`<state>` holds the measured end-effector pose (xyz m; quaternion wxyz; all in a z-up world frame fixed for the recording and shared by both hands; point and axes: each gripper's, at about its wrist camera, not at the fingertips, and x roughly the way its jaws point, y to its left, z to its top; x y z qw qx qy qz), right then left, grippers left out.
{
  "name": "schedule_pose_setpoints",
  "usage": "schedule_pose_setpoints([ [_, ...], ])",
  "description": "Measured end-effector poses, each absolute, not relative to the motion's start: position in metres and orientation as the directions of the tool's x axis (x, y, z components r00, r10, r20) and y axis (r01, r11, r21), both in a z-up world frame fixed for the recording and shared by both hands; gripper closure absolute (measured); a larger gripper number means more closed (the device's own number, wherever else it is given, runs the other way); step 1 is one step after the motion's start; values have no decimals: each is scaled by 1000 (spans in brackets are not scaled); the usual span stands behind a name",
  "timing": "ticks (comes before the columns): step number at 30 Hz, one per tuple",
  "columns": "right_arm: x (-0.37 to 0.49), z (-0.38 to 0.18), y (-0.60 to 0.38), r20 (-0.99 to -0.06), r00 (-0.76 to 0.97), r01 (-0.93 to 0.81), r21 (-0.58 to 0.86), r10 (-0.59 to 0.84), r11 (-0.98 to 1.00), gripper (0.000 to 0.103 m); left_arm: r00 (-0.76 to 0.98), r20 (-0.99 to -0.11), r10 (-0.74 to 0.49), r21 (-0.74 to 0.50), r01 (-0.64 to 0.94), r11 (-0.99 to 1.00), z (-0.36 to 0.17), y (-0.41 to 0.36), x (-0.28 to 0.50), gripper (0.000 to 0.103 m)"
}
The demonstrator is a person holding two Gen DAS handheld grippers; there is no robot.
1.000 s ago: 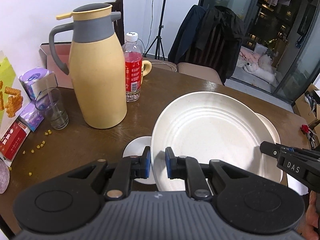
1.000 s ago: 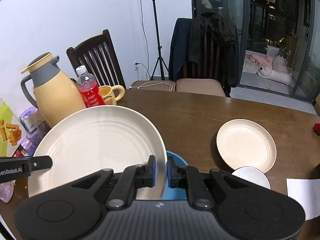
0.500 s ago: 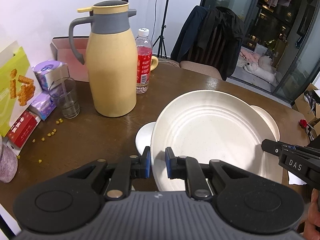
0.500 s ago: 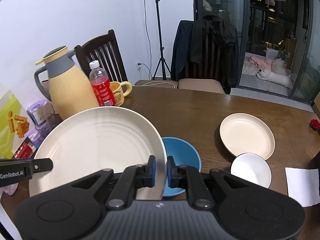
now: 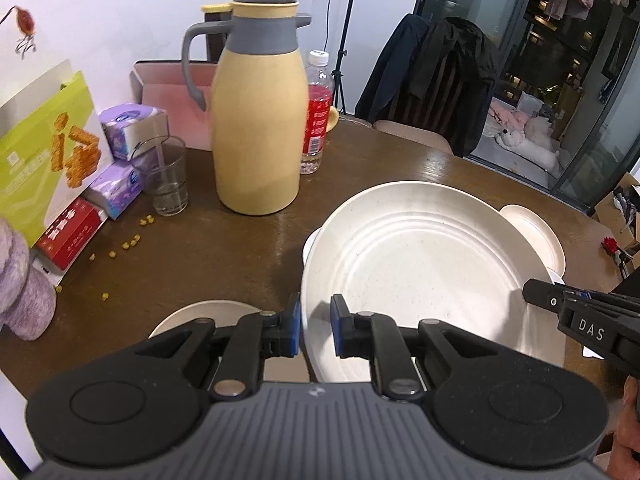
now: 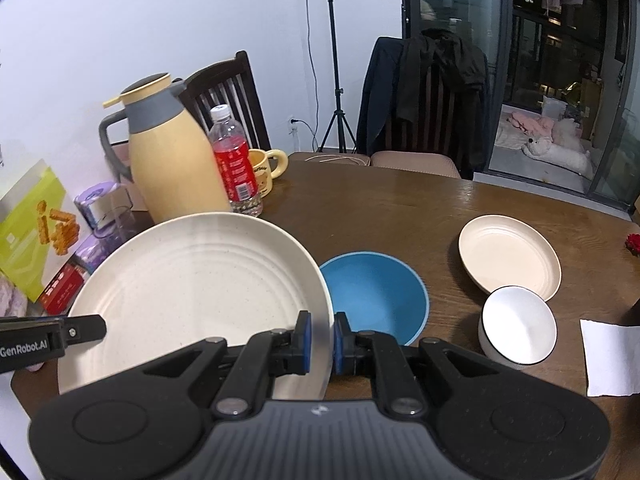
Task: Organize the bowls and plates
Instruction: 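Carry the held cream plate with both grippers back over the bowls, then move the held plate with both grippers over the first placed cream plate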
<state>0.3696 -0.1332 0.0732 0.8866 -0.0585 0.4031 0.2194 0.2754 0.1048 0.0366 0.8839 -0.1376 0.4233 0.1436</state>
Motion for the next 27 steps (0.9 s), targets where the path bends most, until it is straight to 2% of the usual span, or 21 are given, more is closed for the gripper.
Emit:
schedule_pose_setpoints([
  [27,327,57,-93,-770,510,-531,69,384,844,92,564,-805,185,-141,-485,863,24,139,216,88],
])
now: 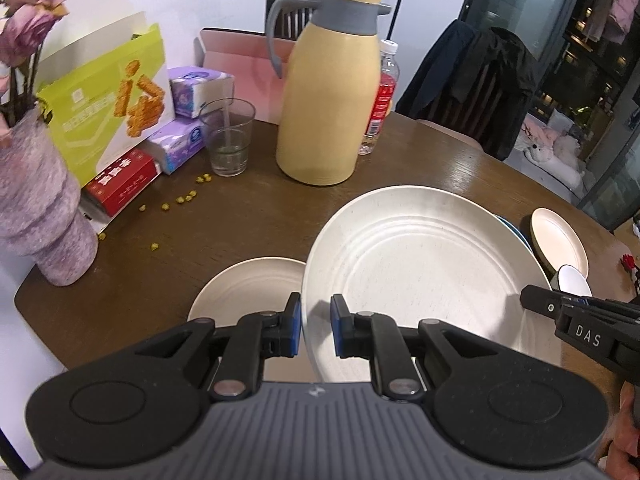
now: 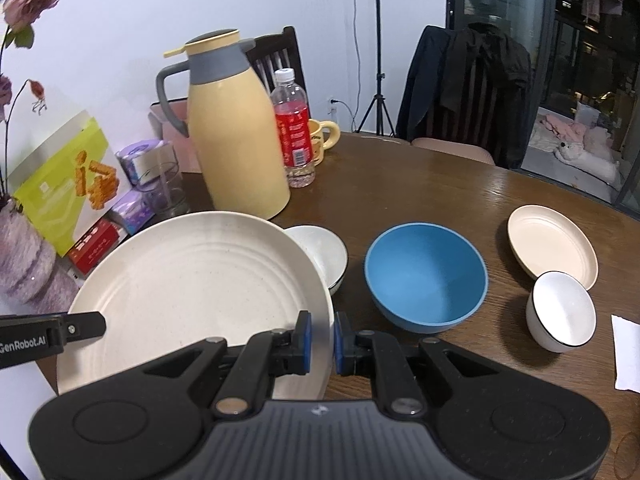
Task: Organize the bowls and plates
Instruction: 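Move the held plate with both grippers over the first placed cream plate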
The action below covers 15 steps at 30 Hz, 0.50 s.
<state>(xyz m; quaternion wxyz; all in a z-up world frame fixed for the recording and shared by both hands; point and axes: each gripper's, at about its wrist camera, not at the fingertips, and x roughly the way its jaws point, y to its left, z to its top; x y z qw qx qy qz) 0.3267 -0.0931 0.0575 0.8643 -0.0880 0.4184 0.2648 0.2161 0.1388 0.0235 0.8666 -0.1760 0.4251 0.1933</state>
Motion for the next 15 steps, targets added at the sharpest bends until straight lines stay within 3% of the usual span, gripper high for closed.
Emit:
schedule_pose_setpoints([
  [15,319,51,-65,-781,465,-595,72,417,800,92,541,-811,223,-144,-554,820,18,159,197,88],
])
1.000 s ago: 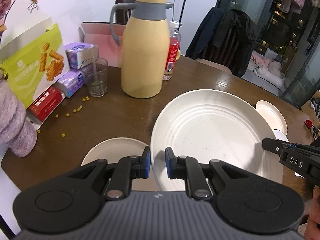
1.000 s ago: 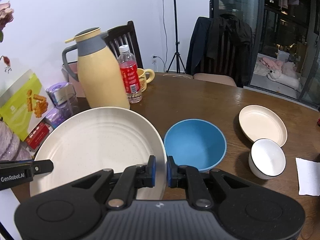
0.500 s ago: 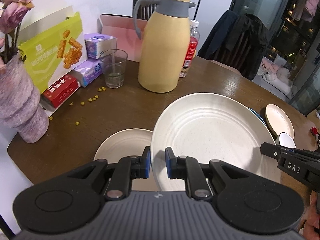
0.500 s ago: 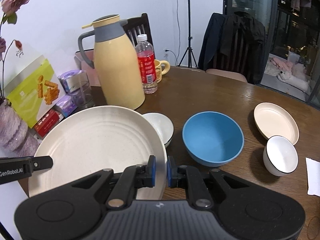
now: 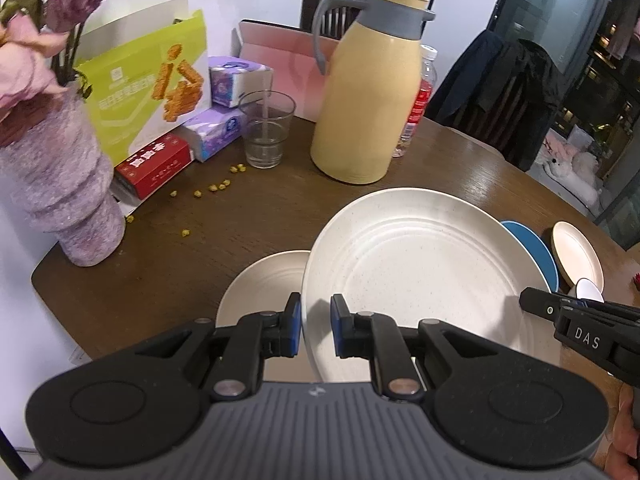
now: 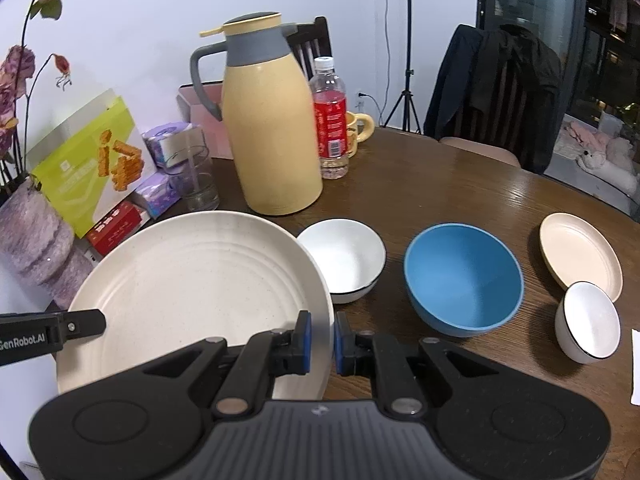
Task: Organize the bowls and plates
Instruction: 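Move the held plate with both grippers over the first placed cream plate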
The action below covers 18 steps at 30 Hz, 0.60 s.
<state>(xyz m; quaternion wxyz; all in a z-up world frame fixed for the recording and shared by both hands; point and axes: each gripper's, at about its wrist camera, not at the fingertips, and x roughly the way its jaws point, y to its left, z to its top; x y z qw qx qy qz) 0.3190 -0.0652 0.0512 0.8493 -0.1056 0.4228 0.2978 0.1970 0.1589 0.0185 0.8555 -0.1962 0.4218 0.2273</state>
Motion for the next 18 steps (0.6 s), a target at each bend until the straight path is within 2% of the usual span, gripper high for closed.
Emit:
schedule_pose_setpoints([
  [18,320,34,-23,-803,401,-662,79,441,745,92,495,-831,255,-143,-632,762,2,191,184,88],
])
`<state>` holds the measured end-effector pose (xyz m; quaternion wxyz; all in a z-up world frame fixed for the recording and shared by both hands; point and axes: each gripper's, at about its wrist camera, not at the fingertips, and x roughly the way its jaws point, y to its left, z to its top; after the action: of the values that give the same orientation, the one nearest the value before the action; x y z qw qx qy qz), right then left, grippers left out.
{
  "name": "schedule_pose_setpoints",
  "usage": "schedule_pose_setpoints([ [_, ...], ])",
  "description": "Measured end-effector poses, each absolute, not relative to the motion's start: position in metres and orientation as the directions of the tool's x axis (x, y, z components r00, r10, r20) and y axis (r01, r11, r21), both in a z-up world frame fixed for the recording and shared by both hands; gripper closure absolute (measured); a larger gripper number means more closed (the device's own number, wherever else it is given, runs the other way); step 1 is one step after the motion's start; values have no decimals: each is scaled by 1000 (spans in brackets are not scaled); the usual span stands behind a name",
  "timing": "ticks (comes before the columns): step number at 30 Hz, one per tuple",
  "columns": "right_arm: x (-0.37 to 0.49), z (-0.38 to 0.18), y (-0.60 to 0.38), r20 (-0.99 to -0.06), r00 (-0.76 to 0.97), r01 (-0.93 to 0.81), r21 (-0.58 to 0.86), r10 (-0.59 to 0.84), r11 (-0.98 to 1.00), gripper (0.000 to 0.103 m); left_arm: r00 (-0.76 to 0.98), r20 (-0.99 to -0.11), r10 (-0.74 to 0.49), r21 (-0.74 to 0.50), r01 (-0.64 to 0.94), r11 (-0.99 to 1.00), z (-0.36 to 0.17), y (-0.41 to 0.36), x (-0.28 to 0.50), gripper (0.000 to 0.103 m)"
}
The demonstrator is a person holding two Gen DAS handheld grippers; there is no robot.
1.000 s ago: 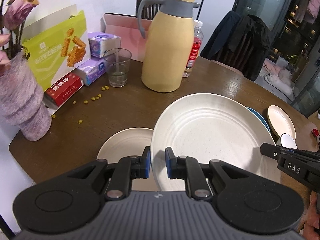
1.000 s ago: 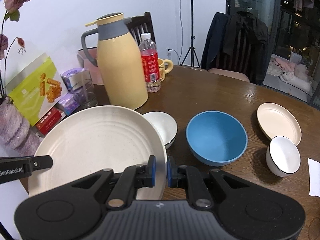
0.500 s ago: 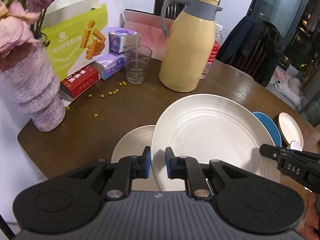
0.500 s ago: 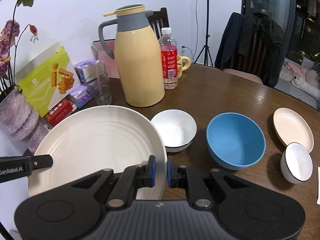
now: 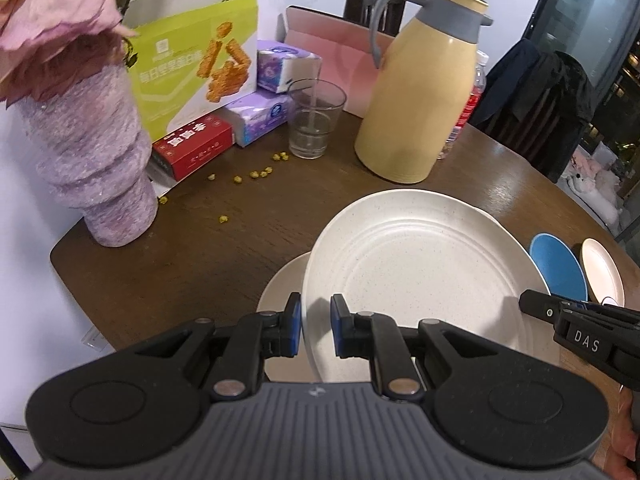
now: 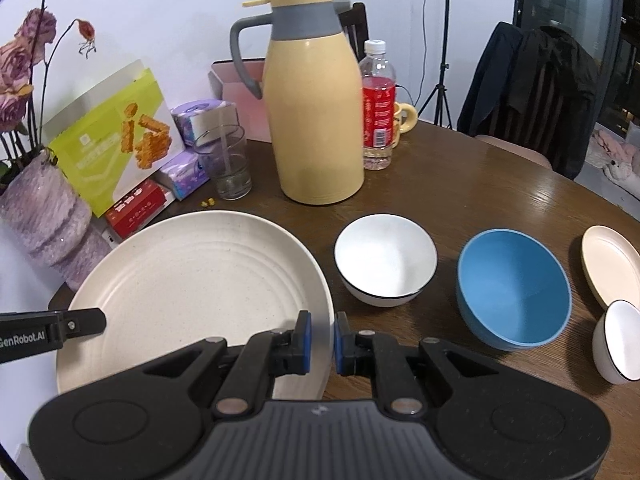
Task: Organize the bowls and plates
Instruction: 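Move the held plate with both grippers over the first placed cream plate, then lower the held plate with both grippers onto the first cream plate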
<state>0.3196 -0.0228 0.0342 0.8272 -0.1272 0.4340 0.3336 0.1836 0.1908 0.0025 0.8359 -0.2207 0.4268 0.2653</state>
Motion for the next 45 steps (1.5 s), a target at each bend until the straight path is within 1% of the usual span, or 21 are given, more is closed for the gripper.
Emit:
schedule_pose_setpoints([
  [13,327,17,2,-822,360,-697,77,441,713,92,455,-848,274,-119,-666,736,-17,210,187,88],
  [45,345,-50,32,-870,297,-726,62,394,685,91,380,-881,281,-64,-685,726,-76,227,211,88],
])
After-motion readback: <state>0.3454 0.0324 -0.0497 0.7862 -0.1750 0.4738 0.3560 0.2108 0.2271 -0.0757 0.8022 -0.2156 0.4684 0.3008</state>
